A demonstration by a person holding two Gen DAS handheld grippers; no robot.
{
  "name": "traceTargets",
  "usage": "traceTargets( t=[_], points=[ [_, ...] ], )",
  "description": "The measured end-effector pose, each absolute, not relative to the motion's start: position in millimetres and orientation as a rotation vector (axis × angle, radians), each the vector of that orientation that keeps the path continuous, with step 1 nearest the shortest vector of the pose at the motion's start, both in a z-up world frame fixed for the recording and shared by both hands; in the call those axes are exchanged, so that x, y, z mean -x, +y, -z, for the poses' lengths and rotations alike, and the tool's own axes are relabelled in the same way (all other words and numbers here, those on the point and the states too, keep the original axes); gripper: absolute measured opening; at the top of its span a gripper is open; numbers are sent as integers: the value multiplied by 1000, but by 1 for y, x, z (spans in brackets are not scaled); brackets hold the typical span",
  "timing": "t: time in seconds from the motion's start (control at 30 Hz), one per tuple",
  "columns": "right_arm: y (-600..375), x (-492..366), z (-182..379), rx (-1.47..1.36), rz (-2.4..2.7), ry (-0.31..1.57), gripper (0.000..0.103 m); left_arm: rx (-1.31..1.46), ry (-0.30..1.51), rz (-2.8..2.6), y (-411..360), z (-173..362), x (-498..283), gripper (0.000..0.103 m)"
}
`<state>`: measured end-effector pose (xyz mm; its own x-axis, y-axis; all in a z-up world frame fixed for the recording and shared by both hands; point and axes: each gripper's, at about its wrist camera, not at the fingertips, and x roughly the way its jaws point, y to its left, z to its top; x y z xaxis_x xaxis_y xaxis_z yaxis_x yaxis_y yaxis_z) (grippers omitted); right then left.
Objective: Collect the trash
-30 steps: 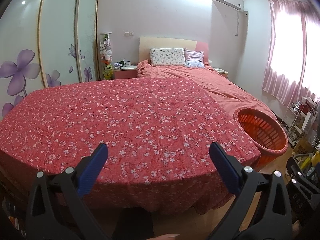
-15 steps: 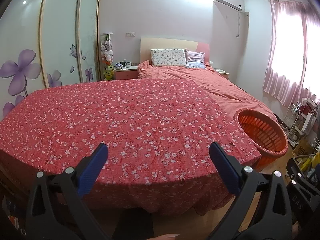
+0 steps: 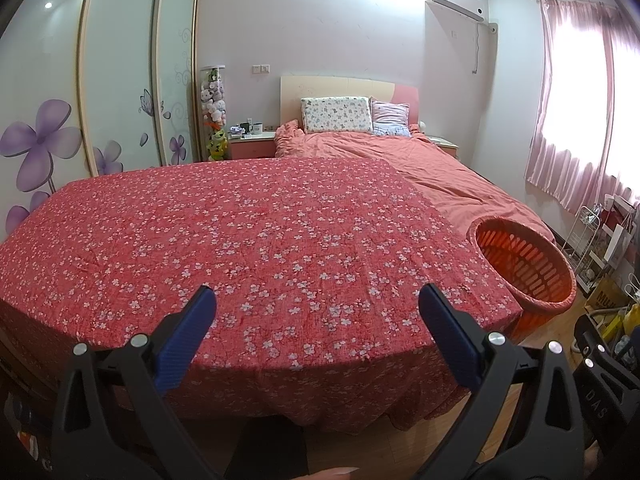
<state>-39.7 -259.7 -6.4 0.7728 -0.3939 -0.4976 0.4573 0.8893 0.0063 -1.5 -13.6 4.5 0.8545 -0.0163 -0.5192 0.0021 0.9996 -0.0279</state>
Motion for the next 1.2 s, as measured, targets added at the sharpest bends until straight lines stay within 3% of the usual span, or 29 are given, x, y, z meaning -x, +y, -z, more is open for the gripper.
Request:
traceTargets(
  t=[1.2],
  points=[
    [-260, 38, 5, -129, 459, 512, 101, 22, 553, 12, -10, -2, 4, 99]
  ],
)
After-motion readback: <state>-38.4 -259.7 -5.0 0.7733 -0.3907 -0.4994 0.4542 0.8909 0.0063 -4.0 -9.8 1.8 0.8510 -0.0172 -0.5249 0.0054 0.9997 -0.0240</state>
